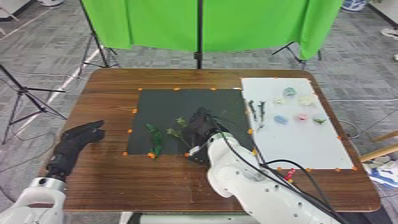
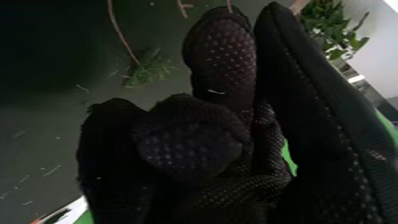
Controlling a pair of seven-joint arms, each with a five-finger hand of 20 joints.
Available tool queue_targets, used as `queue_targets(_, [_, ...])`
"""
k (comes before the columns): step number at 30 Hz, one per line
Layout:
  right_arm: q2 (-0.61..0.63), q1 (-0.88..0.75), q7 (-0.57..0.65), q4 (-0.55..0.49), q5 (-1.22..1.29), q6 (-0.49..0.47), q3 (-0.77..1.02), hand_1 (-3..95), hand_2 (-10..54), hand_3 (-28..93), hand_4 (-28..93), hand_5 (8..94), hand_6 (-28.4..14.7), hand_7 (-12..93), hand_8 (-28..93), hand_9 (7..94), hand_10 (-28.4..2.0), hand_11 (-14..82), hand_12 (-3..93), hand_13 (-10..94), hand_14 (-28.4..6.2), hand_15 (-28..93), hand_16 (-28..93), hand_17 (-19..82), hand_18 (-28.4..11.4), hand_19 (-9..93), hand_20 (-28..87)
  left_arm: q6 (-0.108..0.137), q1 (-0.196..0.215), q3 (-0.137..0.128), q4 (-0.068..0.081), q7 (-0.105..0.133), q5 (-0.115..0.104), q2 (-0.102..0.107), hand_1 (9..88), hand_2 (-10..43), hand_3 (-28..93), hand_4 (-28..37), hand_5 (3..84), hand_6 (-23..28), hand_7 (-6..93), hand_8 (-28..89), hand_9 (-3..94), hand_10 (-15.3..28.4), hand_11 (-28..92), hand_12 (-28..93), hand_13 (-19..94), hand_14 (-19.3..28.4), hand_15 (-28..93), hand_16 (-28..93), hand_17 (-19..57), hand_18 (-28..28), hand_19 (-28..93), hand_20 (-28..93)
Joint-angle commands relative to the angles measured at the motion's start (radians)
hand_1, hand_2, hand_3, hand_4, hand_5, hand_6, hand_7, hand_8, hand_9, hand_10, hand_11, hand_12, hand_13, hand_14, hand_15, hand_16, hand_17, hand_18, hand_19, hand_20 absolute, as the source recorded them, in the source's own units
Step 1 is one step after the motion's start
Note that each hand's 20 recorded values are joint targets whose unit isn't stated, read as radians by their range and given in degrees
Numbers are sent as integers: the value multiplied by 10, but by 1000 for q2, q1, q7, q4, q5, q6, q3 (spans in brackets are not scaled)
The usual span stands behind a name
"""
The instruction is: Arrange flowers
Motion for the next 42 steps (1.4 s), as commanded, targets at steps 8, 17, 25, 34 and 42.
queue_targets(8, [-6, 4, -18, 11, -14, 11, -4, 499, -95, 533, -83, 807, -66, 207, 146, 937, -114, 369, 235, 937, -15, 614, 194, 773, -50, 888, 343, -22, 8, -9, 1, -18, 8, -8, 313, 7, 637, -189, 468, 49, 111, -60, 466, 146, 192, 109, 374, 180, 189, -14, 88, 119, 76, 170])
queue_targets(17, [2, -9, -43, 5, -60, 11, 8, 440, -95, 595, -117, 799, -63, 203, 43, 937, -117, 363, 237, 937, -17, 607, 196, 772, -53, 888, 342, -26, 12, -13, 0, -19, 9, -11, 314, 6, 637, -189, 466, 48, 111, -59, 466, 145, 192, 109, 374, 181, 189, -14, 88, 119, 75, 170])
queue_targets(25, [94, -73, -58, -109, -101, -7, 52, 404, -95, 607, -114, 817, -59, 234, -72, 937, -119, 373, 233, 937, -19, 615, 195, 771, -58, 893, 348, -27, 19, -24, -3, -22, 8, -14, 314, 7, 636, -190, 467, 48, 111, -60, 466, 146, 191, 109, 375, 181, 190, -14, 88, 118, 73, 170])
queue_targets(34, [156, -169, -65, -214, -60, -88, 74, 384, -95, 606, -110, 829, -61, 237, -74, 937, -120, 383, 228, 937, -23, 623, 196, 771, -63, 907, 345, -36, 21, -26, -4, -26, 9, -15, 314, 6, 637, -189, 467, 48, 112, -60, 467, 145, 192, 109, 375, 182, 189, -14, 88, 118, 73, 170])
queue_targets(42, [147, -177, -72, -221, -38, -120, 48, 374, -95, 605, -106, 833, -62, 233, -74, 937, -121, 386, 225, 937, -25, 625, 195, 770, -65, 914, 337, -43, 17, -22, -1, -29, 10, -15, 315, 7, 635, -189, 466, 48, 112, -60, 466, 146, 192, 110, 375, 181, 190, -14, 88, 118, 73, 170])
